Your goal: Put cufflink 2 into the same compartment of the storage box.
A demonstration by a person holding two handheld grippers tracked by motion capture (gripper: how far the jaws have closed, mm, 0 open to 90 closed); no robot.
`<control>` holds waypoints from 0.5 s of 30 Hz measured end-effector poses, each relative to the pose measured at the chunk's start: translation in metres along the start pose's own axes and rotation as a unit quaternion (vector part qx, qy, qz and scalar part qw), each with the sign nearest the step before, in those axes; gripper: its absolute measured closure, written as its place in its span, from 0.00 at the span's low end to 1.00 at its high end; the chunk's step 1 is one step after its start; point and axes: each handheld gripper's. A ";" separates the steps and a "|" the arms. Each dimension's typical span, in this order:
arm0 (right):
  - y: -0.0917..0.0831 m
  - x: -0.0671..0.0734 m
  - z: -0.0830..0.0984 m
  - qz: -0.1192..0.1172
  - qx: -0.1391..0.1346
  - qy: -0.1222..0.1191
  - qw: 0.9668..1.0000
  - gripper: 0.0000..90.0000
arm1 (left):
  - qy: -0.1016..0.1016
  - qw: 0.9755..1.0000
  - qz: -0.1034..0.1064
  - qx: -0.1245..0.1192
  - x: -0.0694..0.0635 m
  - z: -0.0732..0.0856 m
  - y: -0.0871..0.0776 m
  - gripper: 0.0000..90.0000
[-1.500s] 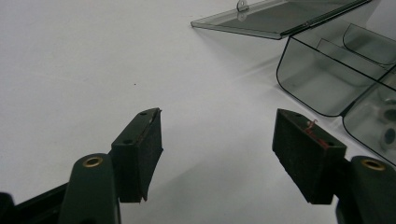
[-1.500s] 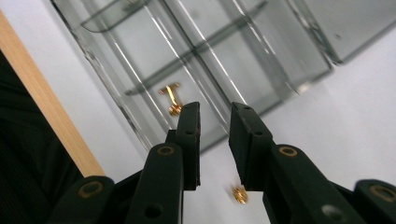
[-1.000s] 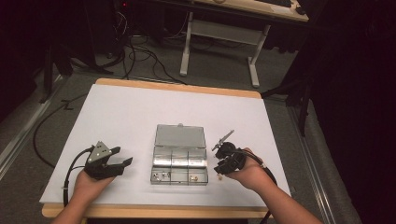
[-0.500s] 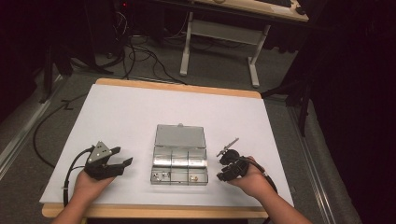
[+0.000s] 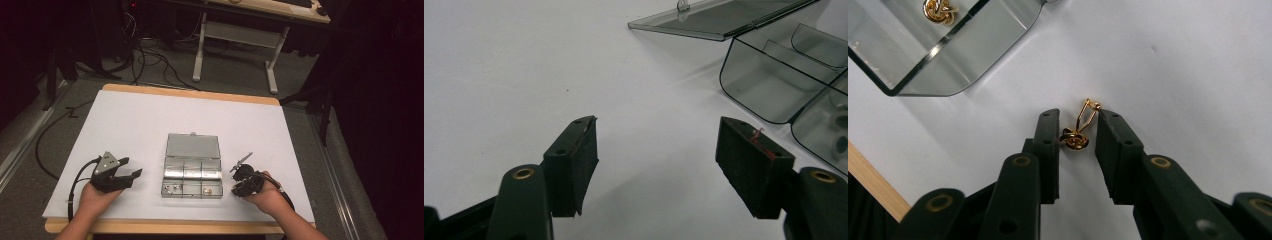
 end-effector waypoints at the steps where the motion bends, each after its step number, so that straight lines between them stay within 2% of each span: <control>1: 0.000 0.000 0.000 0.001 0.001 -0.001 1.000 0.86 | 0.000 1.000 0.000 0.000 0.000 0.000 0.000 0.37; 10: -0.004 0.000 -0.004 -0.008 0.008 -0.004 1.000 0.88 | 0.000 1.000 0.000 0.000 0.000 0.000 0.000 0.38; 15: -0.012 -0.001 -0.008 -0.012 0.000 -0.010 1.000 0.88 | -0.001 1.000 -0.001 0.001 0.000 0.000 0.000 0.38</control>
Point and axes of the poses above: each handheld gripper's, and its own axes: y roughly forward along the jaws, z roughly out of its underside, x roughly to its left, and after that the axes turned 1 degree about -y, right-handed
